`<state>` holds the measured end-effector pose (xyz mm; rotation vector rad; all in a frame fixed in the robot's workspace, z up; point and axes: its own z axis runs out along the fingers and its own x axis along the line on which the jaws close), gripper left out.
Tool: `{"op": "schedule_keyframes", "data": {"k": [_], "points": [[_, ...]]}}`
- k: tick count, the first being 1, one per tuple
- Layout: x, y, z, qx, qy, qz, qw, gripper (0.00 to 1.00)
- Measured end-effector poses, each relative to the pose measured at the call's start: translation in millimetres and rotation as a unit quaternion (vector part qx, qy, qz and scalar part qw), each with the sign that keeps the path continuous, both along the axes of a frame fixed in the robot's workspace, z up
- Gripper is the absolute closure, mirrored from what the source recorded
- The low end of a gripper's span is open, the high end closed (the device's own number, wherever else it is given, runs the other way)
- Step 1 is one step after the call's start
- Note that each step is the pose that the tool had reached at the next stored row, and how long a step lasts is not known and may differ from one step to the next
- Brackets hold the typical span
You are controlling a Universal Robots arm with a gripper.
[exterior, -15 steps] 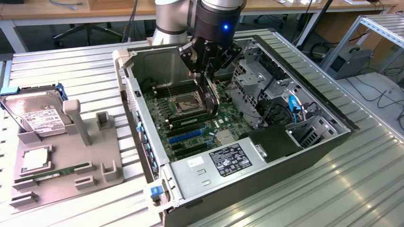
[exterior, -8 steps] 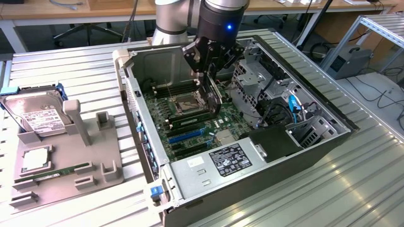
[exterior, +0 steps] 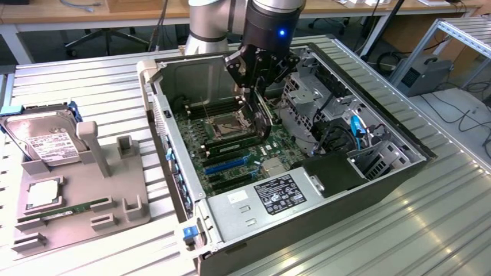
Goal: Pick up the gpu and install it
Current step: 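Pick up the gpu and move the gpu toward the slot, then insert the gpu into the slot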
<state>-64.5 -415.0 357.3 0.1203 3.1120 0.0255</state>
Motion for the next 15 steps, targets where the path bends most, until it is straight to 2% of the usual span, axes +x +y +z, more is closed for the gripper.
{"op": "schedule_keyframes", "data": {"k": [15], "points": [[0.1, 0.0, 0.0, 0.0000, 0.0000, 0.005, 1.0000, 0.73]]}}
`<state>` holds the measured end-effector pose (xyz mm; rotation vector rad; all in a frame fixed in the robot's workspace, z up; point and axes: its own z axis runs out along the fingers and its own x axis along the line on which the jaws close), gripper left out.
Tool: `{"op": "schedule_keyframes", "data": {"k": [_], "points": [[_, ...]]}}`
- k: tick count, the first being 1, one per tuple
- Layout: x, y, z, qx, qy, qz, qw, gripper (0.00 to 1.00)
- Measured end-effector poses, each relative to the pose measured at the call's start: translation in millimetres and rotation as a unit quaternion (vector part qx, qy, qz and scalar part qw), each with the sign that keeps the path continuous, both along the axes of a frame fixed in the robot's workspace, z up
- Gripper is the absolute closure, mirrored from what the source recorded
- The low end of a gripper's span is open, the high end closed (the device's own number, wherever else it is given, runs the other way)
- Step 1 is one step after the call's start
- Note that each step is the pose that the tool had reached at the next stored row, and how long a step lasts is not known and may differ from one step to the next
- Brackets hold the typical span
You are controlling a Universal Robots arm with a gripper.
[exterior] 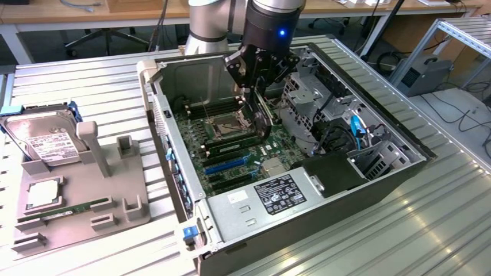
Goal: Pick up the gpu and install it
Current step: 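Insert the gpu into the slot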
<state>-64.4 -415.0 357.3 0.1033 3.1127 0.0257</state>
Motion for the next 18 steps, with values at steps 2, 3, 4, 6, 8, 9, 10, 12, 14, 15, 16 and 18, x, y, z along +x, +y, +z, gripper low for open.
{"op": "schedule_keyframes", "data": {"k": [2, 3, 4, 6, 8, 9, 10, 12, 14, 15, 16, 18], "points": [[0.0, 0.0, 0.0, 0.0000, 0.0000, 0.006, 1.0000, 0.73], [0.0, 0.0, 0.0, -0.0001, 0.0000, 0.009, 1.0000, 0.73], [0.0, 0.0, 0.0, 0.0000, 0.0000, 0.013, 0.9999, 0.73], [0.0, 0.0, 0.0, 0.0000, 0.0000, 0.020, 0.9998, 0.73], [0.0, 0.0, 0.0, 0.0000, 0.0000, 0.027, 0.9996, 0.73], [0.0, 0.0, 0.0, 0.0000, 0.0000, 0.036, 0.9994, 0.73], [0.0, 0.0, 0.0, 0.0000, 0.0000, 0.039, 0.9992, 0.73], [0.0, 0.0, 0.0, 0.0000, 0.0000, 0.045, 0.9990, 0.73], [0.0, 0.0, 0.0, 0.0000, 0.0000, 0.051, 0.9987, 0.73], [0.0, 0.0, 0.0, 0.0000, 0.0000, 0.054, 0.9986, 0.73], [0.0, 0.0, 0.0, 0.0000, 0.0000, 0.056, 0.9984, 0.73], [0.0, 0.0, 0.0, 0.0000, 0.0000, 0.065, 0.9979, 0.73]]}}
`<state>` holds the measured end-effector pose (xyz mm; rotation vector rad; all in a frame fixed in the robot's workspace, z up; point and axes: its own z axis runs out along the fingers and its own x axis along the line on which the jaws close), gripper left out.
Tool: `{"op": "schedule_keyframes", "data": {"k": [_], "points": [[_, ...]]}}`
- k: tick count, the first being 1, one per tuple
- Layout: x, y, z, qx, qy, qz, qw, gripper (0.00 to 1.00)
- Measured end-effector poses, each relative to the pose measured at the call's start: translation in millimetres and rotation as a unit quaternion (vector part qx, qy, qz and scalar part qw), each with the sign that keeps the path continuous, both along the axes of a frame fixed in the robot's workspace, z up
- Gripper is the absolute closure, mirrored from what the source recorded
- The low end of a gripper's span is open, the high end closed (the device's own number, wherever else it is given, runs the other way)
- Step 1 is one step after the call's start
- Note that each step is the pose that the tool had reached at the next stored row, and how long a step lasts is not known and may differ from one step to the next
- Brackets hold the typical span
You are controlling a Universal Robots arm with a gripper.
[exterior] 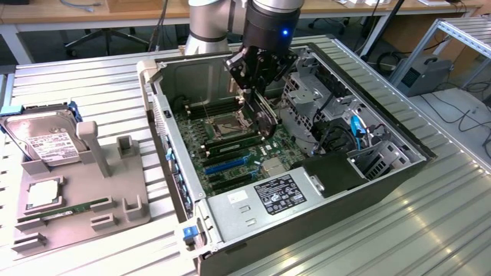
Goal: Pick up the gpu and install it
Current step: 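Insert the gpu into the slot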
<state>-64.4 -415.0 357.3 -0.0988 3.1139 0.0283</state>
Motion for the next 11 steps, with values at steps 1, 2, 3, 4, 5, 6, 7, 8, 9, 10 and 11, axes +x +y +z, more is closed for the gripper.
{"op": "schedule_keyframes", "data": {"k": [1, 2, 3, 4, 5, 6, 7, 8, 9, 10, 11], "points": [[0.0, 0.0, 0.0, 0.0000, 0.0000, 0.004, 1.0000, 0.73], [0.0, 0.0, 0.0, 0.0000, 0.0000, 0.008, 1.0000, 0.73], [0.0, 0.0, 0.0, 0.0000, 0.0000, 0.010, 0.9999, 0.73], [0.0, 0.0, 0.0, 0.0000, 0.0000, 0.012, 0.9999, 0.73], [0.0, 0.0, 0.0, 0.0000, 0.0000, 0.014, 0.9999, 0.73], [0.0, 0.0, 0.0, 0.0001, 0.0000, 0.015, 0.9999, 0.73], [0.0, 0.0, 0.0, 0.0000, 0.0000, 0.017, 0.9999, 0.73], [0.0, 0.0, 0.0, 0.0000, 0.0000, 0.019, 0.9998, 0.73], [0.0, 0.0, 0.0, 0.0000, 0.0000, 0.021, 0.9998, 0.73], [0.0, 0.0, 0.0, 0.0000, 0.0000, 0.022, 0.9997, 0.73], [0.0, 0.0, 0.0, 0.0000, 0.0000, 0.024, 0.9997, 0.73]]}}
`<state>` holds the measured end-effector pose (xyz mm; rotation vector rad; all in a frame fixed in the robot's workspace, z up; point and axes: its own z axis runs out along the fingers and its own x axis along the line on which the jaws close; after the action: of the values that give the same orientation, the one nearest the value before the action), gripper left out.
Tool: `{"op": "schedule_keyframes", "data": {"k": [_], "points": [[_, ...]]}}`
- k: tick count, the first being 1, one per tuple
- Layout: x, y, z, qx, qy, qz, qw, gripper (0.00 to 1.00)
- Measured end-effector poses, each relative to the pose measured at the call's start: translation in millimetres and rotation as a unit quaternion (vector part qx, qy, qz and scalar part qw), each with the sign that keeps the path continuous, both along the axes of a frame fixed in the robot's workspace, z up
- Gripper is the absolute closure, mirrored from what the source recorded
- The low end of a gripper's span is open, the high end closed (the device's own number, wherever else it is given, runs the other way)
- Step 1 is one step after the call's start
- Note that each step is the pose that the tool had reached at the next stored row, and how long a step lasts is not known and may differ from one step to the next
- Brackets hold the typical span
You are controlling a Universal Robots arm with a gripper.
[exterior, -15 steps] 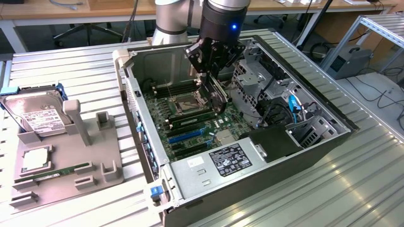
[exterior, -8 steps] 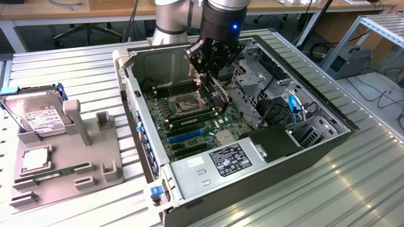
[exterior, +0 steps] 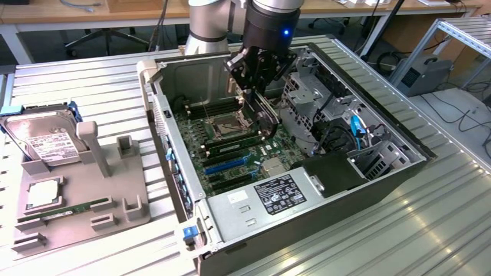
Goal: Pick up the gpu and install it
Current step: 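Insert the gpu into the slot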
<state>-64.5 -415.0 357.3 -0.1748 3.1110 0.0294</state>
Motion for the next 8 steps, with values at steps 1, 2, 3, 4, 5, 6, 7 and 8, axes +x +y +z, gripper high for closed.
{"op": "schedule_keyframes", "data": {"k": [1, 2, 3, 4, 5, 6, 7, 8], "points": [[0.0, 0.0, 0.0, 0.0000, 0.0000, 0.003, 1.0000, 0.73], [0.0, 0.0, 0.0, 0.0000, 0.0000, 0.004, 1.0000, 0.73], [0.0, 0.0, 0.0, 0.0000, 0.0000, 0.006, 1.0000, 0.73], [0.0, 0.0, 0.0, 0.0000, 0.0000, 0.008, 1.0000, 0.73], [0.0, 0.0, 0.0, 0.0000, 0.0000, 0.009, 1.0000, 0.73], [0.0, 0.0, 0.0, 0.0000, 0.0000, 0.011, 0.9999, 0.73], [0.0, 0.0, 0.0, 0.0000, 0.0000, 0.013, 0.9999, 0.73], [0.0, 0.0, 0.0, 0.0000, 0.0000, 0.014, 0.9999, 0.73]]}}
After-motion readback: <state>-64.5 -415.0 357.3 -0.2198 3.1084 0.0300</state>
